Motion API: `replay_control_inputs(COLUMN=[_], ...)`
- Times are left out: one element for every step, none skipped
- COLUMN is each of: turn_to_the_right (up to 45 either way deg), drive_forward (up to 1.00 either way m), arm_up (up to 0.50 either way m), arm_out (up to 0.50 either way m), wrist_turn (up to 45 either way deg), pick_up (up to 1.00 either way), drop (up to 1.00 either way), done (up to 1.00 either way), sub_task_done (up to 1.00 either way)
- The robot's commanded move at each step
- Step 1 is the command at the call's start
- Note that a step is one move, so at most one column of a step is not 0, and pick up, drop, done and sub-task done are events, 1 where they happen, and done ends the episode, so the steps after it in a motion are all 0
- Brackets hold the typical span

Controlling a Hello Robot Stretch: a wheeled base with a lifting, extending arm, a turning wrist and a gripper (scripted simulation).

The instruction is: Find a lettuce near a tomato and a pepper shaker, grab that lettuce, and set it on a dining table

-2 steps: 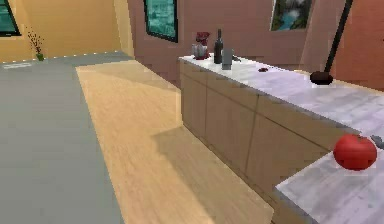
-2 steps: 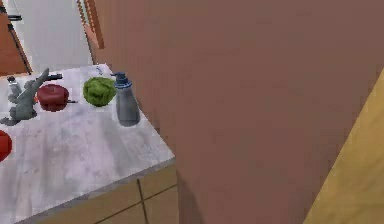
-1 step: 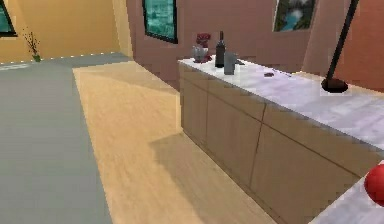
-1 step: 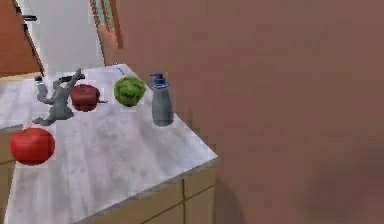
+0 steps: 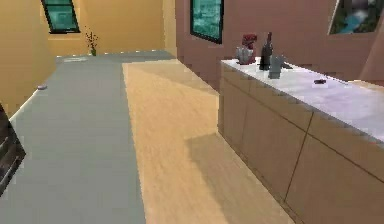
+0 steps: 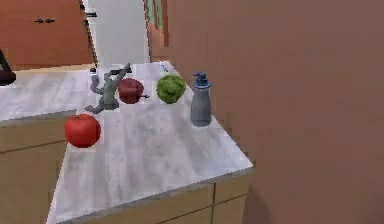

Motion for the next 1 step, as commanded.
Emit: replay_control_inputs(turn_to_the_right=[45.0], drive_forward=[0.00], arm_up=[0.00], arm_out=[0.00], wrist_turn=[0.0], pick_up=[0.00], drop=[0.00], done=[0.00], sub_task_done=[0.00])
